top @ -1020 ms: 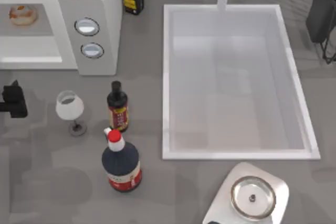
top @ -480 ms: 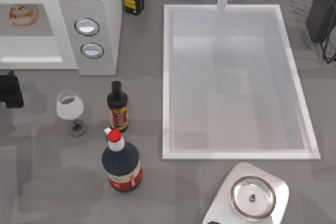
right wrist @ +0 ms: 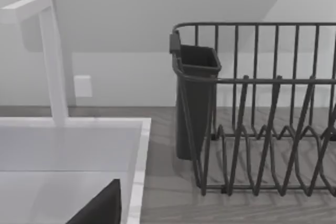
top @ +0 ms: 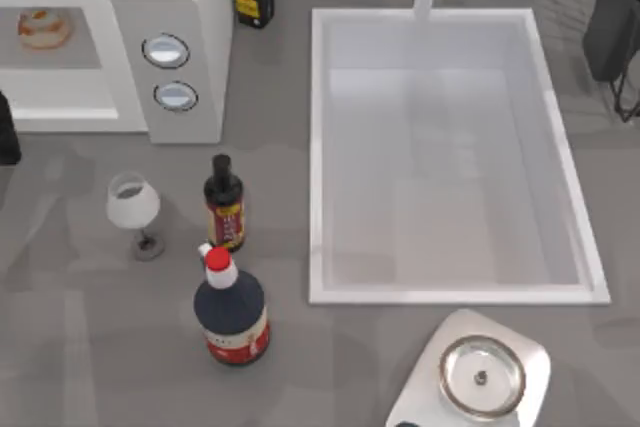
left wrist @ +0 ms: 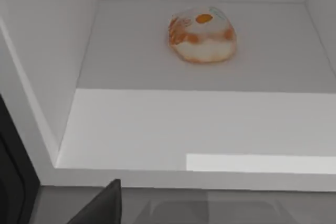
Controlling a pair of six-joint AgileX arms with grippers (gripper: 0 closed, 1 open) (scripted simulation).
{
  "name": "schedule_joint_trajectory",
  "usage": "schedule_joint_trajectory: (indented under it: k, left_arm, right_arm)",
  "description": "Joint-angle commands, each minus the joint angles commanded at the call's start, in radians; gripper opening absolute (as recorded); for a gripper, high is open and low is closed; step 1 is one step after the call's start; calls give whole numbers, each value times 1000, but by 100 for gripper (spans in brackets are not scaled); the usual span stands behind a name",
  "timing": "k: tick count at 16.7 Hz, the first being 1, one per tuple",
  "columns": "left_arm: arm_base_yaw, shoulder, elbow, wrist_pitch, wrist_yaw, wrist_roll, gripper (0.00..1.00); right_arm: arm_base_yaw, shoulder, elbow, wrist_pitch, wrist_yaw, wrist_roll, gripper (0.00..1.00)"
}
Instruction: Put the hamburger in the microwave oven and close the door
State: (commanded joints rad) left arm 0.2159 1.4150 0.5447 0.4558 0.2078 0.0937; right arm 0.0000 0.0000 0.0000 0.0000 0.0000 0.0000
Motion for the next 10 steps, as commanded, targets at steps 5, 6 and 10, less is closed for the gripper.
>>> schedule_joint_trajectory:
  k: [5, 6, 10]
  left_arm:
    - [0, -35, 16, -35, 0, 1, 100]
    - [0, -32, 15, -33, 0, 1, 100]
    - [-18, -94, -3, -45, -1, 0, 100]
  right_arm:
    - [0, 0, 0, 0, 0, 0, 100]
    - [0, 0, 0, 0, 0, 0, 100]
    - [0, 0, 0, 0, 0, 0, 100]
